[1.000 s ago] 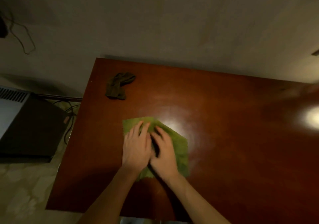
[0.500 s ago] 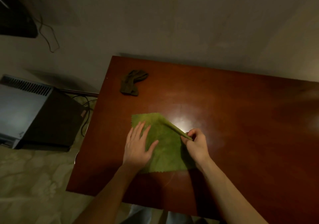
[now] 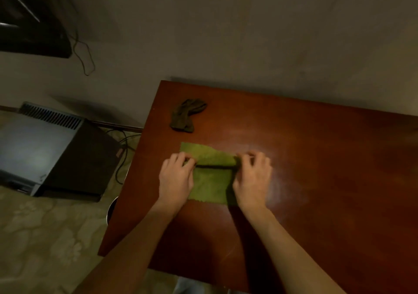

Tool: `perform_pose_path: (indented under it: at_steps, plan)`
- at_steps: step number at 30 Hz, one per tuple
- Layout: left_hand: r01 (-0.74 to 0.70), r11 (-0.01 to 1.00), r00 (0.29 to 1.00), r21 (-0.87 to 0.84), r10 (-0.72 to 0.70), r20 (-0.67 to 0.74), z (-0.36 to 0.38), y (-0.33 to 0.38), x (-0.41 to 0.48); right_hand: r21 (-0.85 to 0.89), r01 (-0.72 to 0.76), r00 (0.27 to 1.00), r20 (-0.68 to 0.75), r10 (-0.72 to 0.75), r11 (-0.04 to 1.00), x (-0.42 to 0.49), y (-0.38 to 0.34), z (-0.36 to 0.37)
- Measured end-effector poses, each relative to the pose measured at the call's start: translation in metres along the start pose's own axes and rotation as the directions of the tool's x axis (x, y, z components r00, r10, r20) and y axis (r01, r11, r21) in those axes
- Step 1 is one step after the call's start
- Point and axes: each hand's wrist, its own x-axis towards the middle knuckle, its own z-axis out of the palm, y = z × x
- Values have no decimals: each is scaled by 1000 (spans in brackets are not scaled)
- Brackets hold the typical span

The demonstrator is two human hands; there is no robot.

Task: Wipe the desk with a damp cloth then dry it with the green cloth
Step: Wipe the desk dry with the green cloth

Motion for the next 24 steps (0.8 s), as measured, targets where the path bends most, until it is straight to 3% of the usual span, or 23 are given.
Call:
perform_pose_path:
  at_steps: [2, 5, 8, 17, 24]
  plan:
    - [36, 999, 995, 29, -38, 92, 4, 5, 8, -140, 222, 950, 256, -181, 965, -3, -5, 23]
    - [139, 990, 955, 31, -142, 259, 18, 7, 0, -113, 240, 886, 432, -170, 964, -13, -12, 54]
    - [152, 988, 933, 39, -157, 324, 28, 0, -6, -93, 212, 870, 471, -144, 973, -7, -15, 69]
    - [159, 985, 942, 63, -170, 288, 39, -33, 39, -54, 279, 834, 508, -214, 959, 44, -29, 95]
    - [88, 971, 958, 221, -143, 249, 3, 0, 63, -8, 323, 806, 526, -270, 946, 70, -33, 52]
